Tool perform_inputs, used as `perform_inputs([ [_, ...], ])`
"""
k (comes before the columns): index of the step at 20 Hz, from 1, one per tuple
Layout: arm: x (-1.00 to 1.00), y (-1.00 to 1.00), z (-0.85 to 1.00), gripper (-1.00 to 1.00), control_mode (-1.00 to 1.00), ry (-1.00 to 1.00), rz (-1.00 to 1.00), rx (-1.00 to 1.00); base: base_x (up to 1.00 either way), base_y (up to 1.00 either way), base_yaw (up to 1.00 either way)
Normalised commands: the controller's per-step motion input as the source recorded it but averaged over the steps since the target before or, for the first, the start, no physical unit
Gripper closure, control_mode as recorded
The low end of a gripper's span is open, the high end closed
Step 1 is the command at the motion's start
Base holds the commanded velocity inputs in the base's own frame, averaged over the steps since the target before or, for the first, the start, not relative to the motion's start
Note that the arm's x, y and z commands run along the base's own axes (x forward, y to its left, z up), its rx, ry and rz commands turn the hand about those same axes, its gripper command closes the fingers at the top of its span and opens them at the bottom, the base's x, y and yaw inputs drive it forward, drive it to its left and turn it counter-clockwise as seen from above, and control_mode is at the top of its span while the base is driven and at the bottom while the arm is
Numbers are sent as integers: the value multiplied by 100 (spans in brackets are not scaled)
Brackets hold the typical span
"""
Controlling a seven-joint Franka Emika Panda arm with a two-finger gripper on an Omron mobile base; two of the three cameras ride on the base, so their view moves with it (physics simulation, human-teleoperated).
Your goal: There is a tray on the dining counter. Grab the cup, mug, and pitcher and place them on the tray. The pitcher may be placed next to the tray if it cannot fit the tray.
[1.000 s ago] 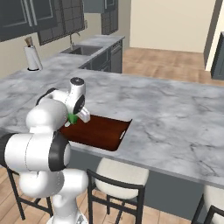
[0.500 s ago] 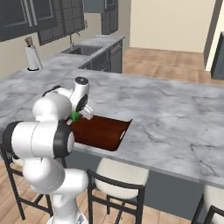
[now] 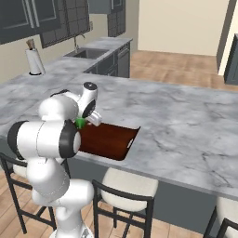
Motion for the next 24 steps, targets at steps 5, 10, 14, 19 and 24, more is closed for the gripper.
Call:
perform_inputs([
  [5,19,0,-16,100,-100,-5,7,0,0,0,0],
  [10,17,0,-18,100,-100,-1,5,0,0,0,0],
  [14,28,0,-14,100,-100,0,2,0,0,0,0],
  [19,35,0,-2,100,-100,0,1,0,0,0,0],
  [24,24,0,-10,100,-100,0,0,0,0,0,0],
])
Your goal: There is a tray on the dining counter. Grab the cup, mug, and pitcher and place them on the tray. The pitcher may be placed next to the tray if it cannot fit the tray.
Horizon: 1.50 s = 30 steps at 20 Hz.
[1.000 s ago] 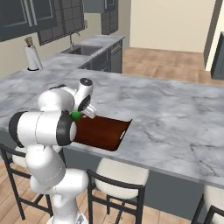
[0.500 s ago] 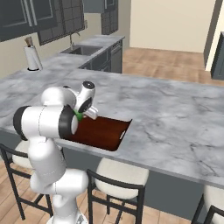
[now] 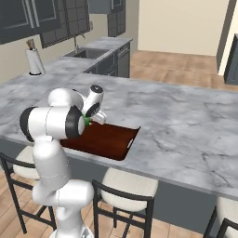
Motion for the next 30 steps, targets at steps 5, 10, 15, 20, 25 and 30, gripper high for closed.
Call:
perform_inputs([
  [5,18,3,-25,100,-100,0,0,0,0,0,0],
  [10,11,1,-24,100,-100,0,0,0,0,0,0],
  [15,13,2,-21,100,-100,0,0,0,0,0,0],
  [20,13,0,-7,100,-100,0,0,0,0,0,0],
  [25,24,0,0,100,-100,-1,0,-1,0,0,0],
  [30,19,0,-1,100,-100,-2,0,-1,0,0,0],
])
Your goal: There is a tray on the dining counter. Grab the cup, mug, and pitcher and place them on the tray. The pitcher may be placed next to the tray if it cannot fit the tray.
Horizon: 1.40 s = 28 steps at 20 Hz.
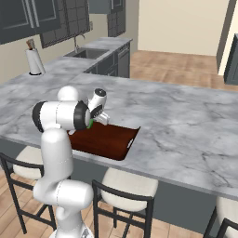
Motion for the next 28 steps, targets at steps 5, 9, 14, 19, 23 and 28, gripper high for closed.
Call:
perform_inputs([
  [5,2,7,-20,100,-100,0,0,0,0,0,0],
  [9,0,13,-39,100,-100,0,0,0,0,0,0],
  [14,0,23,-43,-100,-100,0,0,0,0,0,0],
  [19,-7,22,-7,-100,-100,-3,0,-3,0,0,0],
  [23,-33,4,0,-100,-100,-4,0,-2,0,0,0],
  [28,-50,-23,0,-100,-100,-6,2,0,0,0,0],
])
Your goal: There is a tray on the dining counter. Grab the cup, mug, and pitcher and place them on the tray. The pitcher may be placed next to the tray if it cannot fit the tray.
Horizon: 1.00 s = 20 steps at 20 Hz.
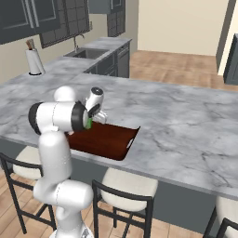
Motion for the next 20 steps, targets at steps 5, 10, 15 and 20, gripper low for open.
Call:
perform_inputs([
  [5,-28,-2,27,-100,-100,-12,1,0,0,0,0],
  [10,-1,0,84,-100,-100,-10,1,-3,0,0,0],
  [15,-1,0,90,-100,-100,1,0,0,0,0,0],
  [20,-68,-1,66,-100,-100,17,-13,0,0,0,0],
])
